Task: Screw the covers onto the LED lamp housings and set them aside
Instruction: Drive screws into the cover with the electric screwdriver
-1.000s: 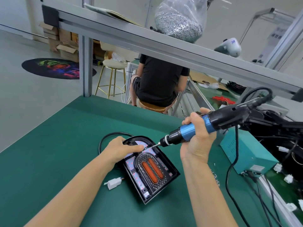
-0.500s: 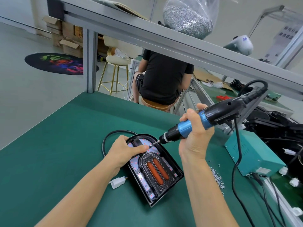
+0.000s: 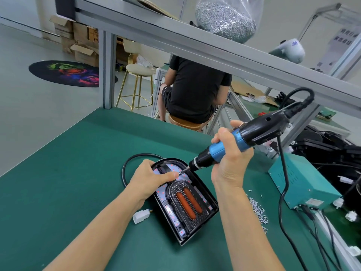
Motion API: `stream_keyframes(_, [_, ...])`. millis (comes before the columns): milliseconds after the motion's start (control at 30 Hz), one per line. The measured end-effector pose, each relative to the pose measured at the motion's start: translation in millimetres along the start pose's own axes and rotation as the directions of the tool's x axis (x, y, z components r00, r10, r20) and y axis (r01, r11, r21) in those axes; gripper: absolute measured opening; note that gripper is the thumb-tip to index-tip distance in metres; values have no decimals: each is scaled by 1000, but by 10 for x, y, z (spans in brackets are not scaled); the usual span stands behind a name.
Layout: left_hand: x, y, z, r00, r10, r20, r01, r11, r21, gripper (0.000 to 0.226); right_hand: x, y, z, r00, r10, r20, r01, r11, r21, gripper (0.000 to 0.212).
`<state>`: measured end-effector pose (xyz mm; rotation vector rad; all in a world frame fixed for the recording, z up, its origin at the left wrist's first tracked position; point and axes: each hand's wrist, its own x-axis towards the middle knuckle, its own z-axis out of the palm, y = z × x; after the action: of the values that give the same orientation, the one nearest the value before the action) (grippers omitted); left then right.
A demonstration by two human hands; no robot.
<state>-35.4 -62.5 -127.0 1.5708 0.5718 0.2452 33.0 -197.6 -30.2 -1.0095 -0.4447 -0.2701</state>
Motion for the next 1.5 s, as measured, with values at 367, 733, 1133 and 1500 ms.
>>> stream_keyframes(367, [-49,-16,10,999,45,-8,-45,998,-40,25,53,-84,-137,957,173,234,-154,983,-98,29])
stream_keyframes(733, [-106,15,4,999,40,-27,-41,998,-47,19,-12,-74,-64,962,152,228,-142,988,-60,31])
stream_keyframes(1133, [-151,66,20,996,62,-59,-64,997,-34,30,-28,-41,-107,892,157,424,-128,987,-95,36])
stream_keyframes(1500, [-138,25,23,996,16,-92,-13,999,31,26,-69,-158,-164,990,89,109,-92,995,25,36])
